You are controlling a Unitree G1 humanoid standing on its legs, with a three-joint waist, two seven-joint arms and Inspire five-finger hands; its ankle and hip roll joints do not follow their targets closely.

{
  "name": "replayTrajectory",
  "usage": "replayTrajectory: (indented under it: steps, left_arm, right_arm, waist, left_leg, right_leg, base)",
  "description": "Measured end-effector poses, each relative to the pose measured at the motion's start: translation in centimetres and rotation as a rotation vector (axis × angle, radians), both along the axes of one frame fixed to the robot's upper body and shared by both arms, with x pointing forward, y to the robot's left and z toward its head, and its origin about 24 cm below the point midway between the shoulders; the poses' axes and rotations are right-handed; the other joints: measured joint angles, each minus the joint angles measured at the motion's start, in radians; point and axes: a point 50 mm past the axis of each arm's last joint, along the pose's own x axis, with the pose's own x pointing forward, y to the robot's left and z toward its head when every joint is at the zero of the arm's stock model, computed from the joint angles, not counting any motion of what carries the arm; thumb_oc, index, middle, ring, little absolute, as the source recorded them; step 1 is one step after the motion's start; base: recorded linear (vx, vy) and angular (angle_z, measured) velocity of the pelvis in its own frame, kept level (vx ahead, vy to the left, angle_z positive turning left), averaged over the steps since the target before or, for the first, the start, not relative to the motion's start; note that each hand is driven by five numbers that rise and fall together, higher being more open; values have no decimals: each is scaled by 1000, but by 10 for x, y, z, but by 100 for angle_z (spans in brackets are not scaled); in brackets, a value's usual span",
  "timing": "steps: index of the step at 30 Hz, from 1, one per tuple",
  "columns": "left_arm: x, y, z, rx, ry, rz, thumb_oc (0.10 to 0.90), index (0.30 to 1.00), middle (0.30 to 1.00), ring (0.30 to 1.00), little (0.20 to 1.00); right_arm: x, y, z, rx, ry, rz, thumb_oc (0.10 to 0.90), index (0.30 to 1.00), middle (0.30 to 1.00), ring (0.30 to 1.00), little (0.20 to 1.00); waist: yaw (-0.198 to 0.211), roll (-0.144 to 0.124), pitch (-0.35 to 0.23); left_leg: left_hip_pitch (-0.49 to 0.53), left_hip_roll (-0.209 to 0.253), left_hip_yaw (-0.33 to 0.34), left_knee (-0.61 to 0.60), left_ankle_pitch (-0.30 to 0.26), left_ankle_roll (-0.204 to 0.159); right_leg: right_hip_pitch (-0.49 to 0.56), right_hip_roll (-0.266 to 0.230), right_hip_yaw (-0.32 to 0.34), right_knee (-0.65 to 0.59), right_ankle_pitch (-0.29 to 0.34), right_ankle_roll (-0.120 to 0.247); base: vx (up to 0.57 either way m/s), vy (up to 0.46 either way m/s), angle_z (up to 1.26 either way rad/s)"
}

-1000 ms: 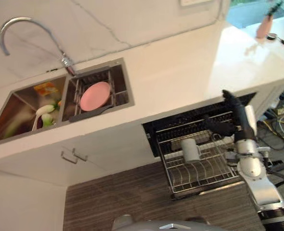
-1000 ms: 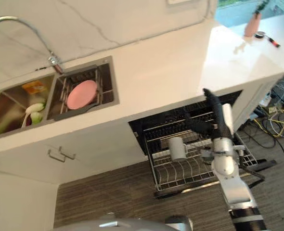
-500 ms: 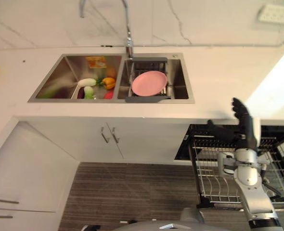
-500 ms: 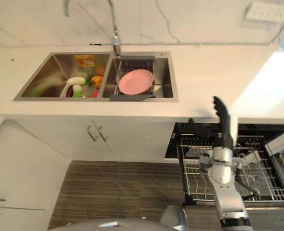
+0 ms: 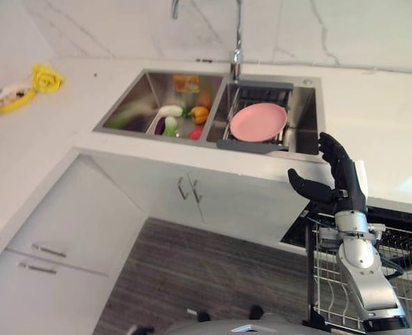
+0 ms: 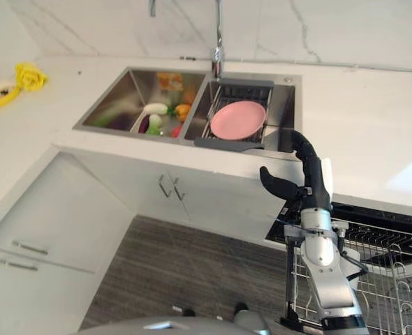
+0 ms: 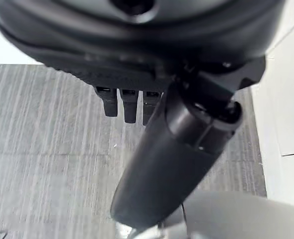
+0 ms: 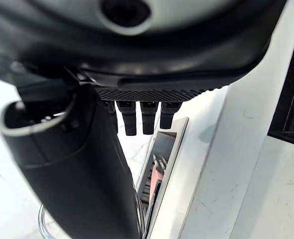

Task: Place the dishes in the dishwasher.

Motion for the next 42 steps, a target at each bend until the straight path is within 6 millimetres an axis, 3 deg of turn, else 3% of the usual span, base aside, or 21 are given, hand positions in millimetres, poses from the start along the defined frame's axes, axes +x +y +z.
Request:
replayTrajectory:
  steps: [1, 3, 4, 5, 6, 8, 9, 10, 11, 13, 14, 17, 20, 22, 24, 26, 27, 29, 35, 40, 42]
  left_arm:
    - [7, 3, 2, 11, -32, -4, 800, 900, 900, 900, 900]
    - [3, 7, 2, 42, -33, 6, 800, 900, 900, 900, 900]
    - [1, 8, 2, 48, -28, 8, 800, 900, 900, 900, 900]
    - [-4, 10, 1, 59, -10, 18, 800, 900, 900, 900, 900]
    - [-8, 8, 0, 53, 0, 29, 800, 900, 900, 900, 900]
    - [-18, 0, -3, 30, 28, 50, 800, 900, 900, 900, 900]
    - [-30, -7, -7, 10, 70, 49, 800, 900, 900, 900, 900]
    - [-29, -4, -6, 18, 71, 38, 800, 900, 900, 900, 900]
    - [-24, -2, -5, 24, 64, 22, 800, 900, 900, 900, 900]
    - [-19, -5, -5, 13, 58, 0, 800, 900, 900, 900, 900]
    - [-18, -2, -5, 16, 60, -3, 800, 900, 900, 900, 900]
    - [-16, 4, -4, 29, 54, 2, 800, 900, 900, 900, 900]
    - [-17, 2, -5, 21, 78, -1, 800, 900, 900, 900, 900]
    - [-25, 3, -6, 21, 105, 3, 800, 900, 900, 900, 900]
    - [-33, 1, -7, 6, 120, 0, 800, 900, 900, 900, 900]
    - [-34, -7, -8, -17, 115, 1, 800, 900, 900, 900, 900]
    - [-34, -12, -9, -31, 114, 1, 800, 900, 900, 900, 900]
    - [-34, -16, -10, -40, 114, 10, 800, 900, 900, 900, 900]
    - [-25, -14, -8, -38, 87, 5, 800, 900, 900, 900, 900]
    - [-11, -18, -6, -57, 39, -20, 800, 900, 900, 900, 900]
    - [-3, -21, -5, -76, 10, -49, 800, 900, 900, 900, 900]
  right_arm:
    - [1, -1, 1, -8, -4, 0, 800, 900, 900, 900, 900]
    - [0, -1, 4, 1, -28, -20, 800, 900, 900, 900, 900]
    - [0, -2, 5, 1, -36, -24, 800, 900, 900, 900, 900]
    - [-1, -6, 7, 3, -49, -47, 800, 900, 900, 900, 900]
    - [-1, -8, 7, 5, -51, -58, 800, 900, 900, 900, 900]
    - [-3, -14, 7, 5, -52, -87, 800, 900, 900, 900, 900]
    - [-6, -19, 4, 13, -51, -122, 800, 900, 900, 900, 900]
    - [-8, -19, 1, 26, -42, -133, 800, 900, 900, 900, 900]
    - [-10, -20, 0, 32, -36, -142, 800, 900, 900, 900, 900]
    - [-12, -21, -3, 46, -30, -155, 800, 900, 900, 900, 900]
    - [-11, -18, -5, 55, -25, -145, 800, 900, 900, 900, 900]
    - [-9, -10, -4, 61, -32, -107, 800, 900, 900, 900, 900]
    - [-5, -3, -2, 81, -51, -82, 800, 900, 900, 900, 900]
    - [-5, -2, -2, 82, -49, -80, 800, 900, 900, 900, 900]
    - [-4, 0, -4, 84, -42, -69, 800, 900, 900, 900, 900]
    - [-4, 0, -4, 80, -40, -69, 800, 900, 900, 900, 900]
    - [-4, -2, -3, 69, -39, -70, 800, 900, 900, 900, 900]
    - [-3, -5, -2, 43, -34, -62, 800, 900, 900, 900, 900]
    - [-4, -16, 9, -13, -53, -69, 800, 900, 900, 900, 900]
    - [-3, -20, 13, -72, -41, -42, 800, 900, 900, 900, 900]
    - [-2, -24, 16, -181, -31, -34, 800, 900, 900, 900, 900]
  waist:
    - [10, -12, 7]
    - [-5, -6, 4]
    - [-9, -3, 2]
    - [-21, 10, -6]
    - [-18, 18, -10]
    - [-24, 30, -18]
    - [-34, 47, -36]
    - [-38, 38, -31]
    - [-46, 33, -27]
    - [-52, 48, -22]
    - [-50, 43, -23]
    - [-52, 28, -23]
    - [-56, 20, -25]
    - [-64, 16, -26]
    - [-69, 20, -32]
    - [-62, 48, -55]
    - [-64, 72, -62]
    - [-48, 88, -64]
    - [-41, 91, -69]
    - [-42, 87, -68]
    - [-45, 71, -72]
  left_leg:
    - [-44, 10, 1, 73, -18, -13]
    - [-38, 119, 24, -87, -48, 0]
    - [-40, 143, 42, -132, -43, 6]
    - [-32, 188, 79, -266, -15, 23]
    - [-21, 191, 78, -308, 0, 23]
    - [17, 161, 81, -355, 32, 22]
    - [83, 110, 100, -421, 80, 71]
    - [111, 89, 106, -445, 100, 47]
    - [124, 65, 111, -444, 87, 68]
    - [156, 66, 111, -462, 81, 92]
    - [176, 58, 119, -463, 67, 110]
    - [212, 45, 138, -464, 28, 133]
    - [244, 40, 155, -464, -14, 148]
    - [266, 39, 156, -464, -18, 129]
    - [307, 43, 156, -464, -56, 110]
    - [317, 66, 160, -464, -75, 88]
    - [327, 85, 158, -464, -76, 80]
    - [355, 111, 173, -460, -59, 52]
    - [370, 148, 185, -453, -41, 23]
    - [378, 152, 182, -463, -38, 15]
    - [370, 150, 164, -463, -39, 14]
  right_leg:
    - [17, -1, -8, -17, 5, 4]
    - [79, 19, -48, -76, -1, 19]
    - [85, 22, -53, -85, 0, 23]
    - [88, 32, -53, -97, 5, 32]
    - [88, 28, -49, -93, 6, 32]
    - [100, 8, -38, -92, -5, 59]
    - [116, -17, -14, -68, -35, 97]
    - [119, -43, -10, -44, -36, 100]
    - [94, -66, 3, 20, -41, 103]
    - [-17, -102, 38, 251, -77, 108]
    - [-58, -110, 73, 298, -99, 117]
    - [-138, -112, 87, 244, -88, 130]
    - [-218, -86, 117, 83, -1, 170]
    - [-229, -81, 125, 10, 65, 166]
    - [-215, -86, 72, -13, 168, 161]
    - [-204, -69, 46, -32, 247, 147]
    - [-180, -46, 32, -64, 260, 120]
    - [-104, -6, 27, -164, 288, 93]
    - [-80, 38, 25, -162, 255, 64]
    - [-74, 36, 20, -162, 250, 68]
    - [-71, 28, 3, -162, 245, 75]
  base:
    - [174, 275, 28]
    - [206, 327, 27]
    - [182, 300, 14]
    - [169, 325, 3]
    - [116, 238, -11]
    - [108, 279, -26]
    - [133, 407, -17]
    - [119, 364, -15]
    - [82, 195, 6]
    - [65, 89, -9]
    - [85, 61, -21]
    - [153, 59, -20]
    - [162, 19, -21]
    - [120, -8, 7]
    - [139, -64, 5]
    - [156, -71, 0]
    - [162, -76, 5]
    - [158, -83, -7]
    - [76, -49, -5]
    - [31, -29, 4]
    - [29, -34, 23]
